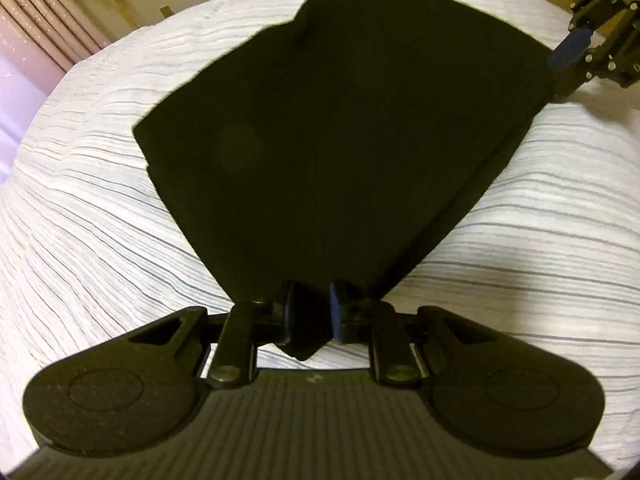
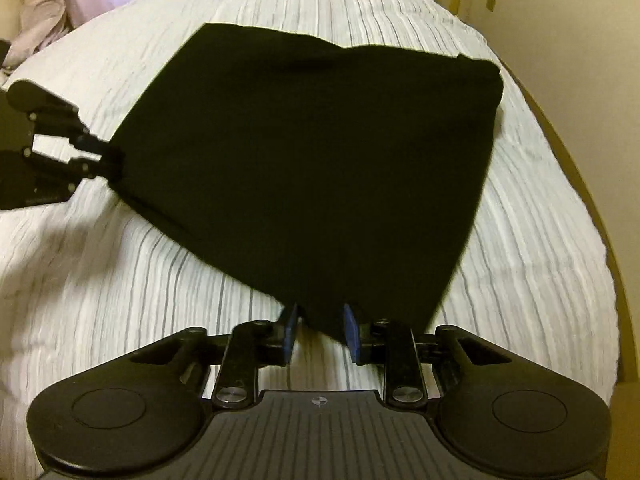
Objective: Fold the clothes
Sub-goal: 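Lower the folded trousers onto the bed and open both grippers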
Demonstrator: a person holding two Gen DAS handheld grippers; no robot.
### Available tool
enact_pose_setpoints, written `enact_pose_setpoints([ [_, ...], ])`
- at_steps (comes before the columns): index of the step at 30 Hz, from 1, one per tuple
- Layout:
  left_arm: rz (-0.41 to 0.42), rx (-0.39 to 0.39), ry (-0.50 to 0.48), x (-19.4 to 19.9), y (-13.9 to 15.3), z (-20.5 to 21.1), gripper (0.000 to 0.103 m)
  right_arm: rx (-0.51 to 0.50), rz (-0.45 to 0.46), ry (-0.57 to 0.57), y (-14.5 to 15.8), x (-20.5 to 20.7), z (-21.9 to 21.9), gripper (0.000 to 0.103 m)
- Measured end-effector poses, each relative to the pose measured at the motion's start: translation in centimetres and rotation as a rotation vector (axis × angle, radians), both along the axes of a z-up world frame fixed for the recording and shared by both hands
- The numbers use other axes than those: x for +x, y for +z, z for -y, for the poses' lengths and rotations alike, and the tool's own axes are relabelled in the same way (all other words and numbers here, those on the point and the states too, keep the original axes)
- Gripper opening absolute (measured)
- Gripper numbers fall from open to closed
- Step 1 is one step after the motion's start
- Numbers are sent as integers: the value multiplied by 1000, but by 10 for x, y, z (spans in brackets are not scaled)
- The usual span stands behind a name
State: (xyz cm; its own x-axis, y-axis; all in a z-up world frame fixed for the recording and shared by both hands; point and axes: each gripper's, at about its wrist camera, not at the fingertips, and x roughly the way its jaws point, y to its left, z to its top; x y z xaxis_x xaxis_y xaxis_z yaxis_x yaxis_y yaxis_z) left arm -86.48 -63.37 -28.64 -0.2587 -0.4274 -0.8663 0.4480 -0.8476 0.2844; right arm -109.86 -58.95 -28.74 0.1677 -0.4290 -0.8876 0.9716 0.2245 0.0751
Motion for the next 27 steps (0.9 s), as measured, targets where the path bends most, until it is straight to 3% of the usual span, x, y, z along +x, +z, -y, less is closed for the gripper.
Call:
enact_pose_setpoints([
  [6,-80,-63,75,-21,25,64,17,-113,90,-166,37,-37,38,27],
  [11,-115,-71,144,-45,21,128,17,-181,127,-221,40,-57,92,27],
  [15,-102,-55,208,-44,0,155,23,-212,144,-279,18,-74,146,27],
  [19,-107,-38,238,-42,-16,165,26,-137,173,-299,-17,-81,189,27],
  [23,-126,-16,266,-35,-16,163,27,-142,178,-315,-18,-79,177,27],
  [24,-129,-12,273,-33,-13,164,26,-154,187,-322,-11,-77,162,32],
  [25,-137,-6,282,-28,-7,157,25,-165,196,-329,-3,-75,147,60],
  [26,-145,-1,291,-22,-2,148,24,-176,205,-336,4,-74,133,80],
  [27,-166,11,293,-16,5,137,22,-188,214,-343,11,-72,118,80],
])
